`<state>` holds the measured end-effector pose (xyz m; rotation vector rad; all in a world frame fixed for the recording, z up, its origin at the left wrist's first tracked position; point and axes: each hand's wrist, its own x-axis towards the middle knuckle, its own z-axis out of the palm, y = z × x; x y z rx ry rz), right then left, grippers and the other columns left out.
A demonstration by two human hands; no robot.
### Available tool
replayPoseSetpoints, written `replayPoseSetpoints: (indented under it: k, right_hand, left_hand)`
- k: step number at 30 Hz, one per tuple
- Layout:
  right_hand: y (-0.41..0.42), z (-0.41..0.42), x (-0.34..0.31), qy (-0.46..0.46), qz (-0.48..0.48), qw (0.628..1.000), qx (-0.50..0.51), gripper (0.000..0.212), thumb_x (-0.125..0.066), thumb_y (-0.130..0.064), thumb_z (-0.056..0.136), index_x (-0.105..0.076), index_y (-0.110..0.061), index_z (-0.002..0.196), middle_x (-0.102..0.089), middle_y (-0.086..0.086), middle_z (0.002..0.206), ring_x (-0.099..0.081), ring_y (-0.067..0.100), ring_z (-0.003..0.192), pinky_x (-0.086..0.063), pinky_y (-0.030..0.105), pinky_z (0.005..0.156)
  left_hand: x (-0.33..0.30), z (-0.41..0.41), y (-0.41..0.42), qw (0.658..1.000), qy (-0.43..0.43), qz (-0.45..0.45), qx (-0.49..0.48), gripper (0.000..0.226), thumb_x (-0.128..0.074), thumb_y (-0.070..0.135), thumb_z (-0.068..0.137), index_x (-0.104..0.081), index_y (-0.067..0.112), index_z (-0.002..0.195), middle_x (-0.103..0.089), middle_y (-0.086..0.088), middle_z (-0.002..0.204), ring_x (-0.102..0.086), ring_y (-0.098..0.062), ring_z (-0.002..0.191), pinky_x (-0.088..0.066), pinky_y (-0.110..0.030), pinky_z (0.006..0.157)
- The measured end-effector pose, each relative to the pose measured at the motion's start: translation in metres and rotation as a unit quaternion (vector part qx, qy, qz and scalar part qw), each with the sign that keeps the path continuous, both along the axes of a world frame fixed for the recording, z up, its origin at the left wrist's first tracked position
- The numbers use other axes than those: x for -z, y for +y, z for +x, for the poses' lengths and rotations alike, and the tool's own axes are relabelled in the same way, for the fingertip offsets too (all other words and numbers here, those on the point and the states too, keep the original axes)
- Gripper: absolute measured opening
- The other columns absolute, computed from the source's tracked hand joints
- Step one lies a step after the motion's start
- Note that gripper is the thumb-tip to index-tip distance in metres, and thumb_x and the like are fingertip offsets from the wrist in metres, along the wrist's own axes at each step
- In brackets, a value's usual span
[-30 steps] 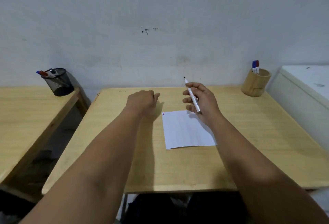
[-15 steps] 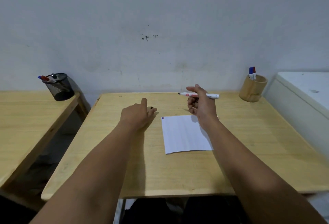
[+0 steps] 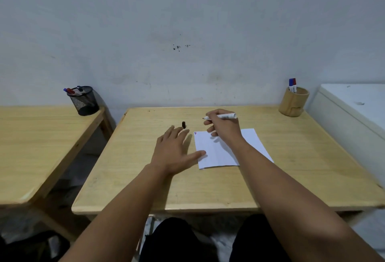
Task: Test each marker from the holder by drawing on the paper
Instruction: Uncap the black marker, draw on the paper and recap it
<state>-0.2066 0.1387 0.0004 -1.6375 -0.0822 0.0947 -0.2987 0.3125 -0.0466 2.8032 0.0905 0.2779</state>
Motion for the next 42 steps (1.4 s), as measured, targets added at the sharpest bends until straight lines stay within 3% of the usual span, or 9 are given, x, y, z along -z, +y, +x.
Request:
replayPoseSetpoints:
  k: [6, 11, 15, 18, 22, 26, 31, 35, 42]
  right_hand:
    - [0.026, 0.005, 0.018, -0.002, -0.021, 1.0, 0.002, 0.037, -0.078, -0.046, 0.092, -0.065, -0.017, 0.072, -0.068, -0.003, 0.059, -0.061, 0.018, 0.053, -0.051, 0.032, 0.055]
    - [0.028, 0.016, 0.034, 0.02, -0.017, 1.0, 0.003, 0.038, -0.08, -0.038, 0.086, -0.059, -0.013, 0.067, -0.067, 0.006, 0.06, -0.059, 0.025, 0.054, -0.05, 0.037, 0.059]
    - [0.026, 0.02, 0.05, 0.016, -0.025, 0.999, 0.013, 0.044, -0.078, -0.041, 0.086, -0.057, -0.008, 0.068, -0.069, 0.008, 0.06, -0.063, 0.021, 0.052, -0.051, 0.035, 0.057]
    - [0.025, 0.023, 0.053, 0.013, -0.031, 0.999, 0.017, 0.036, -0.076, -0.031, 0.09, -0.061, -0.005, 0.071, -0.074, 0.019, 0.07, -0.067, 0.018, 0.052, -0.054, 0.032, 0.058]
    - [0.026, 0.025, 0.056, 0.009, -0.048, 0.999, 0.019, 0.033, -0.072, -0.023, 0.091, -0.06, 0.005, 0.079, -0.076, 0.027, 0.081, -0.07, 0.015, 0.053, -0.057, 0.03, 0.058]
    - [0.026, 0.025, 0.057, 0.003, -0.067, 0.998, 0.013, 0.03, -0.072, -0.026, 0.086, -0.061, 0.0, 0.075, -0.078, 0.021, 0.077, -0.07, 0.019, 0.056, -0.06, 0.037, 0.066]
    - [0.026, 0.024, 0.059, -0.014, -0.104, 0.995, -0.003, 0.025, -0.07, -0.035, 0.079, -0.065, -0.016, 0.065, -0.078, 0.011, 0.071, -0.074, 0.02, 0.059, -0.065, 0.057, 0.076]
    - [0.026, 0.023, 0.058, -0.027, -0.122, 0.992, -0.006, 0.024, -0.07, -0.036, 0.078, -0.065, -0.019, 0.062, -0.076, 0.012, 0.072, -0.075, 0.018, 0.059, -0.064, 0.058, 0.075]
    - [0.027, 0.023, 0.057, -0.03, -0.135, 0.99, -0.013, 0.027, -0.069, -0.033, 0.078, -0.058, -0.023, 0.055, -0.067, 0.0, 0.056, -0.071, 0.021, 0.058, -0.064, 0.053, 0.068]
  left_hand:
    - [0.004, -0.004, -0.001, 0.996, 0.077, 0.037, 0.01, 0.123, -0.035, 0.104, 0.061, -0.031, 0.029, 0.159, -0.014, 0.004, 0.172, -0.002, -0.019, 0.159, -0.004, -0.053, 0.127]
    - [0.005, 0.0, 0.008, 0.995, 0.079, 0.06, 0.02, 0.121, -0.035, 0.104, 0.062, -0.029, 0.033, 0.16, -0.016, 0.004, 0.172, -0.007, -0.018, 0.159, -0.007, -0.051, 0.127]
    - [0.007, -0.002, 0.009, 0.995, 0.084, 0.053, 0.026, 0.126, -0.034, 0.106, 0.06, -0.024, 0.033, 0.161, -0.011, 0.006, 0.172, 0.002, -0.018, 0.159, -0.002, -0.053, 0.127]
    - [0.006, -0.003, 0.007, 0.993, 0.102, 0.047, 0.031, 0.13, -0.036, 0.107, 0.058, -0.019, 0.031, 0.163, -0.005, 0.007, 0.173, 0.01, -0.017, 0.159, 0.007, -0.057, 0.125]
    - [0.005, -0.004, 0.008, 0.994, 0.1, 0.04, 0.033, 0.13, -0.038, 0.106, 0.058, -0.019, 0.031, 0.163, -0.005, 0.006, 0.173, 0.007, -0.016, 0.159, 0.007, -0.058, 0.125]
    - [0.007, -0.003, 0.008, 0.994, 0.096, 0.037, 0.034, 0.13, -0.039, 0.106, 0.057, -0.021, 0.031, 0.162, -0.006, 0.007, 0.173, 0.006, -0.015, 0.159, 0.006, -0.057, 0.125]
    - [0.008, -0.003, 0.008, 0.995, 0.091, 0.038, 0.035, 0.131, -0.037, 0.107, 0.056, -0.021, 0.032, 0.162, -0.006, 0.006, 0.173, 0.005, -0.016, 0.159, 0.005, -0.057, 0.126]
    - [0.009, -0.002, 0.008, 0.995, 0.088, 0.041, 0.033, 0.131, -0.037, 0.107, 0.056, -0.021, 0.031, 0.162, -0.007, 0.006, 0.173, 0.005, -0.016, 0.159, 0.005, -0.057, 0.126]
    - [0.01, -0.002, 0.009, 0.995, 0.083, 0.04, 0.032, 0.131, -0.036, 0.107, 0.056, -0.021, 0.032, 0.162, -0.006, 0.006, 0.173, 0.005, -0.016, 0.159, 0.004, -0.058, 0.125]
